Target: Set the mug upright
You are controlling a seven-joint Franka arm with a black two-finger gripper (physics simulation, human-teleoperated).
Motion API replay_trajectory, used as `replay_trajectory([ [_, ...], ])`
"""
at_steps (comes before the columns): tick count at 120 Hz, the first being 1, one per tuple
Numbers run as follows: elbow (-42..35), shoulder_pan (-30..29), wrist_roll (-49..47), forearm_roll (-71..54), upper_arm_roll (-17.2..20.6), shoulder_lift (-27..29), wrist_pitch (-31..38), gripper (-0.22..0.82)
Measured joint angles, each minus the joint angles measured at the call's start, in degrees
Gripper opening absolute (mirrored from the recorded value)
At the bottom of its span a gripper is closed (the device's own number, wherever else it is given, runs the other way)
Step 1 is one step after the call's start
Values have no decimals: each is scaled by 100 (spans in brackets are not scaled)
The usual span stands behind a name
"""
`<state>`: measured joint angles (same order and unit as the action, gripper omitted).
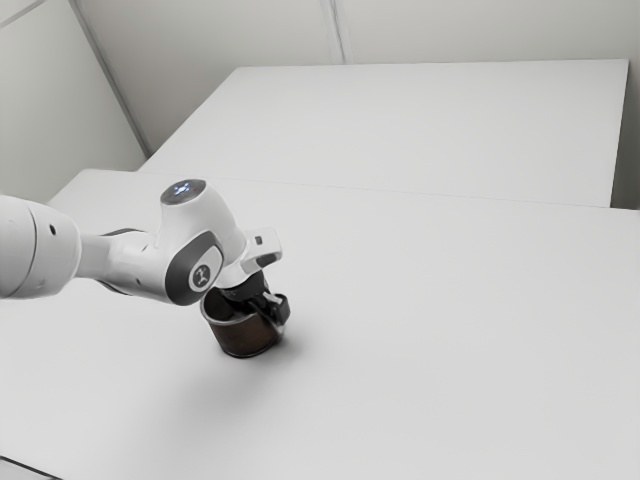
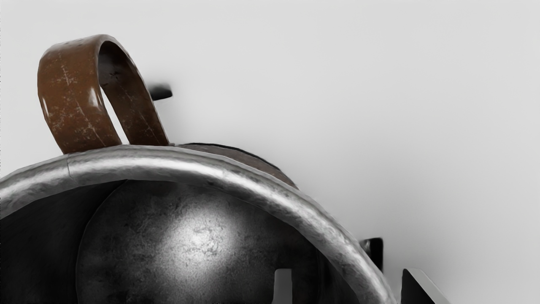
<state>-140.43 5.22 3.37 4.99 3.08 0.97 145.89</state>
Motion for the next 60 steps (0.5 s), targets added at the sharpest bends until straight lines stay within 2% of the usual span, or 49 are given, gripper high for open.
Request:
replay_trajectory([
  [11, 14, 4, -8, 8, 2, 54, -7, 34],
  [24, 48, -26, -11, 15, 0, 199, -36, 44],
  [36, 143, -86, -11, 27, -1, 328, -110, 49],
  [60, 678, -96, -19, 82, -1, 450, -690, 55],
])
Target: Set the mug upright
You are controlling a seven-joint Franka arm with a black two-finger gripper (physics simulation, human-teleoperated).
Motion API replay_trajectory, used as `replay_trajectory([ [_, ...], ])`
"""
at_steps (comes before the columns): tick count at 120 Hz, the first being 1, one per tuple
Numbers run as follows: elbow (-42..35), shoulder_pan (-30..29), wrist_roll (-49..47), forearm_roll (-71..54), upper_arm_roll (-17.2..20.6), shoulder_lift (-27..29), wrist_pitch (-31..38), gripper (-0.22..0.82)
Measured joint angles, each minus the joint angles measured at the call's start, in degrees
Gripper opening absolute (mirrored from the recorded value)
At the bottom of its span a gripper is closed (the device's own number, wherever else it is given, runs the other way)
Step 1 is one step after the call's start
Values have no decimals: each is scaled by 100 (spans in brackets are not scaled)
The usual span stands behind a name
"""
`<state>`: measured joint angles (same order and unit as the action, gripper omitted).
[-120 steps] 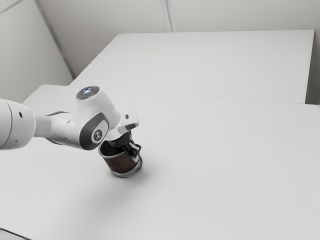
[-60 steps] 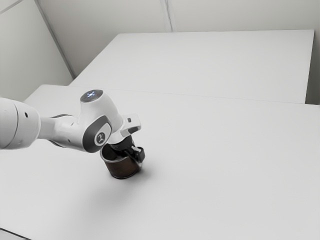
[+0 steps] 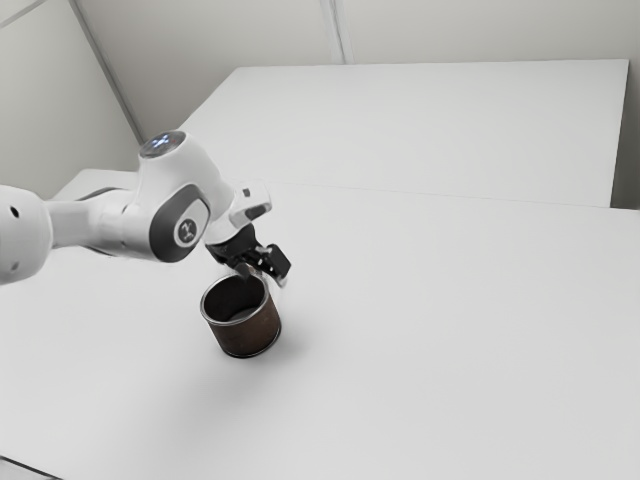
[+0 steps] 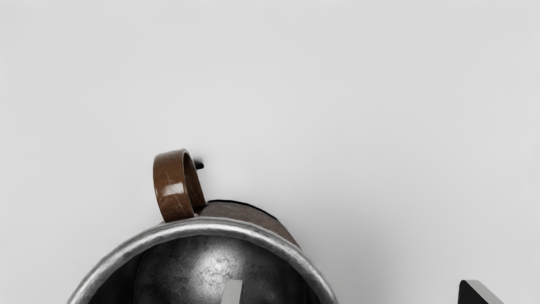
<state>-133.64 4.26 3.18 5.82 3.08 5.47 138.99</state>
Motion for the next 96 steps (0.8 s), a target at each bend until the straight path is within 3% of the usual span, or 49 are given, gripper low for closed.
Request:
replay_trajectory([
  [96, 3408, -15, -28, -14, -61, -412, -3692, 58],
])
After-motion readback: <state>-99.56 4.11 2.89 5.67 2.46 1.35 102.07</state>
